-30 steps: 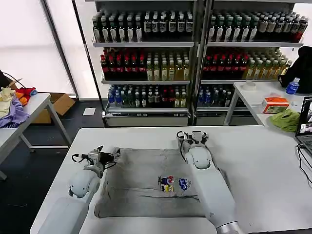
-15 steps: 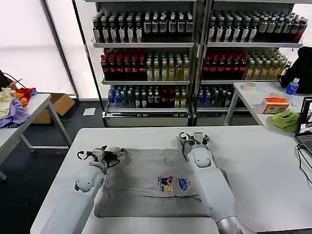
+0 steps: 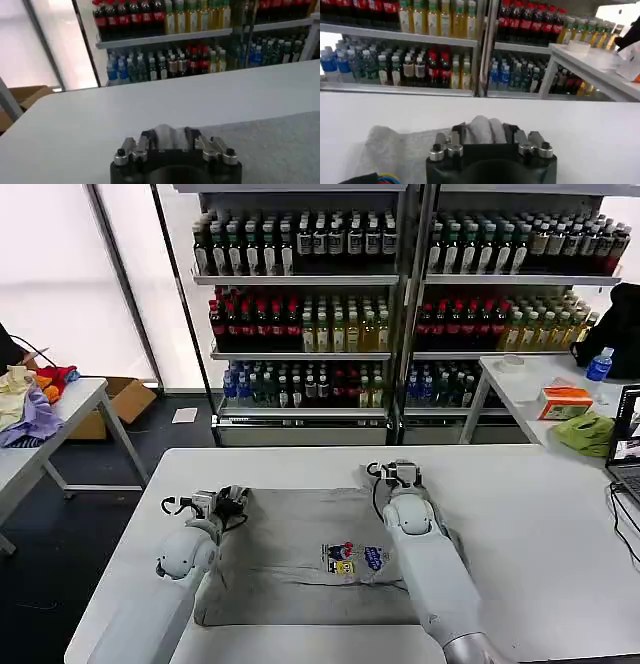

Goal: Fold and organize the clothes.

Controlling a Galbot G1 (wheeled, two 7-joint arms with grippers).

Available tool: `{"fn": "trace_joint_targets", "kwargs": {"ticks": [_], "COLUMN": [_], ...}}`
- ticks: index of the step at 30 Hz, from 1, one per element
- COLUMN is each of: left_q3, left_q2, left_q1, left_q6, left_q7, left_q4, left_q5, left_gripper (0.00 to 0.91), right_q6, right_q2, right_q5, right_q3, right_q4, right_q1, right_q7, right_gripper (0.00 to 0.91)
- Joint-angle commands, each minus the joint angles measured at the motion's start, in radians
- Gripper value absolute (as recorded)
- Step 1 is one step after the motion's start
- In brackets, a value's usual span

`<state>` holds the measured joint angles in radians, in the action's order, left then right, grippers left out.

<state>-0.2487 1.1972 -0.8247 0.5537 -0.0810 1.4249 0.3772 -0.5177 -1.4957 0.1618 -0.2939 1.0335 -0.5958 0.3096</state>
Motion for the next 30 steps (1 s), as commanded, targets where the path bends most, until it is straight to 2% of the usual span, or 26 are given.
{"fn": "trace_joint_targets", "kwargs": {"ticks": [1, 6, 10, 12, 13, 14, 22, 30], "left_q3": [0.004, 0.005, 0.006, 0.003, 0.003, 0.003, -0.013, -0.044], "left_q2": [0.008, 0.016, 0.015, 0.015, 0.013, 0.012, 0.005, -0.033], "left_q1": [-0.005, -0.019, -0.033, -0.036, -0.037, -0.039, -0.043, -0.085], "left_q6": [0.0, -0.066, -0.119, -0.158, -0.173, -0.183, -0.209, -0.166], "left_q7": [0.006, 0.012, 0.021, 0.013, 0.01, 0.006, -0.005, -0.005], "left_q4": [-0.01, 0.01, 0.037, 0.044, 0.052, 0.061, 0.128, 0.22], "left_q5": [0.014, 0.004, -0.002, -0.029, -0.04, -0.039, -0.03, -0.019], "left_gripper": [0.0, 0.0, 0.0, 0.0, 0.0, 0.0, 0.0, 0.0], "right_q6": [-0.006, 0.02, 0.03, 0.061, 0.111, 0.122, 0.145, 0.102], "right_q2": [0.01, 0.022, 0.036, 0.039, 0.045, 0.045, 0.046, 0.068], "right_q5": [0.009, 0.003, 0.042, 0.037, 0.002, 0.003, 0.088, 0.103], "right_q3": [0.002, 0.001, -0.005, -0.008, -0.009, -0.012, -0.014, 0.012], "right_q4": [0.032, 0.044, 0.115, 0.13, 0.137, 0.144, 0.265, 0.41], "right_q1": [-0.054, -0.066, -0.077, -0.076, -0.072, -0.068, -0.057, -0.093], "right_q7": [-0.004, -0.007, -0.003, -0.007, -0.014, -0.01, 0.028, 0.052], "right_gripper": [0.0, 0.0, 0.0, 0.0, 0.0, 0.0, 0.0, 0.0]}}
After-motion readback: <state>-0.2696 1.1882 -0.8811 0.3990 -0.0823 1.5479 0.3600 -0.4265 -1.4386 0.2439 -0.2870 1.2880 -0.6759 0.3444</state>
